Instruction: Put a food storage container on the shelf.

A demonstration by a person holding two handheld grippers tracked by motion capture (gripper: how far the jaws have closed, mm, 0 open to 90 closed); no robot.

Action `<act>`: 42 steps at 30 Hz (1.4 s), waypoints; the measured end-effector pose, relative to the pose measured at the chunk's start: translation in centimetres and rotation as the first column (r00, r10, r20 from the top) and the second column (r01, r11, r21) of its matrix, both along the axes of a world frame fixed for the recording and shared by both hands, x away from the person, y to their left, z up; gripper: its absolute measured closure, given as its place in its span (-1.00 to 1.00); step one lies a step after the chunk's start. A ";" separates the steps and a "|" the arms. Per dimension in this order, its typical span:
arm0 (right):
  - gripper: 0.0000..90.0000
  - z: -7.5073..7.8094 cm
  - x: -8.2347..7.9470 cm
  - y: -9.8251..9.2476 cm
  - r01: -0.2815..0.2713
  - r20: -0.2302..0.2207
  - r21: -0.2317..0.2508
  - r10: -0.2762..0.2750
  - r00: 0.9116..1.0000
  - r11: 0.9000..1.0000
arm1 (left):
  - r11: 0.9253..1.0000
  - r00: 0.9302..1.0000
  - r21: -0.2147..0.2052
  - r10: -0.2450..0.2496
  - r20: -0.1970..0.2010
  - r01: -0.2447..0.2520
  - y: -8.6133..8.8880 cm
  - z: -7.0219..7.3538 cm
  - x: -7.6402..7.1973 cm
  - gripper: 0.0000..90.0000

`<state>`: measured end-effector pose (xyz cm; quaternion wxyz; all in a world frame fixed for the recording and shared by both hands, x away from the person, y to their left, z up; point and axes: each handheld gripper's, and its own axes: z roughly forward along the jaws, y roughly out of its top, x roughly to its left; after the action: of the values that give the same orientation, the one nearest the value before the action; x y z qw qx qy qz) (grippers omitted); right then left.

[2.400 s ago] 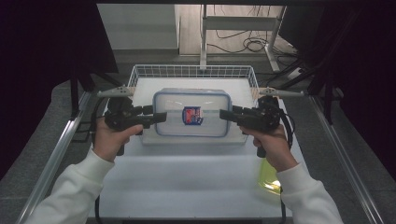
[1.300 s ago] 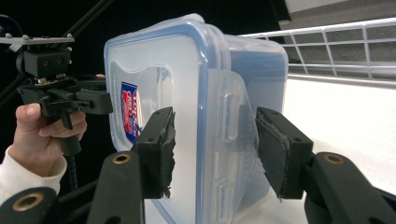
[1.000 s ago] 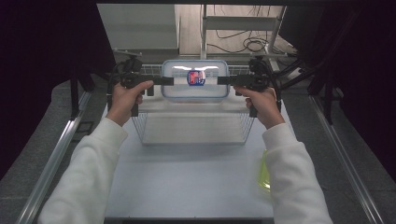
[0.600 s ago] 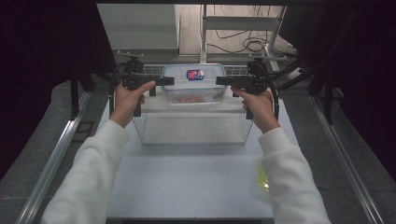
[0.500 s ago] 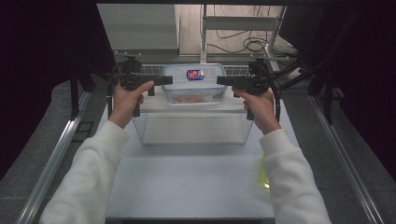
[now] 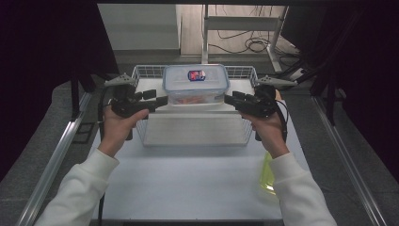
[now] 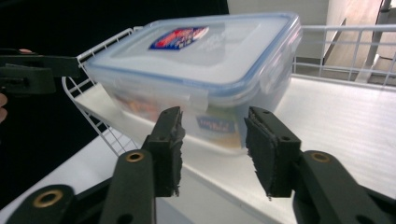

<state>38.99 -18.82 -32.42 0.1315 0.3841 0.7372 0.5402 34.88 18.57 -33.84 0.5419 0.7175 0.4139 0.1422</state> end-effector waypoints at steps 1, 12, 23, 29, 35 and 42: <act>0.28 0.0 0.0 0.0 0.000 0.000 0.000 0.000 1.000 1.000 | 1.000 1.000 0.000 0.000 0.000 0.000 0.0 0.0 0.0 -0.10; 0.24 -2.9 -2.4 -0.5 -0.051 -0.005 0.005 0.051 0.999 0.999 | 0.996 0.997 0.049 -0.071 -0.037 0.073 -1.1 -2.8 1.2 0.89; 0.20 -4.2 -3.4 -2.1 -0.062 -0.010 0.043 0.063 0.998 0.997 | 0.999 0.997 0.014 -0.050 -0.065 0.051 -2.4 -2.5 3.2 1.00; 0.18 -4.4 -3.8 -2.7 -0.059 -0.013 0.051 0.060 0.998 0.997 | 0.999 0.997 0.016 -0.042 -0.071 0.043 -2.4 -2.6 3.0 1.00; 0.14 -4.6 -4.1 -2.9 -0.064 -0.016 0.053 0.065 0.998 0.997 | 0.999 0.996 0.014 -0.045 -0.078 0.046 -2.2 -2.8 2.9 0.99; -0.05 -5.7 -5.8 -2.9 -0.094 -0.024 0.019 0.095 0.995 0.995 | 0.995 0.994 -0.003 -0.097 -0.046 0.097 -1.4 -3.2 -0.3 0.99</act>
<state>33.21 -21.71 -38.13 0.0933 0.3566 0.7511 0.5477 34.62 17.13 -37.09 0.5387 0.7398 0.3909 0.0989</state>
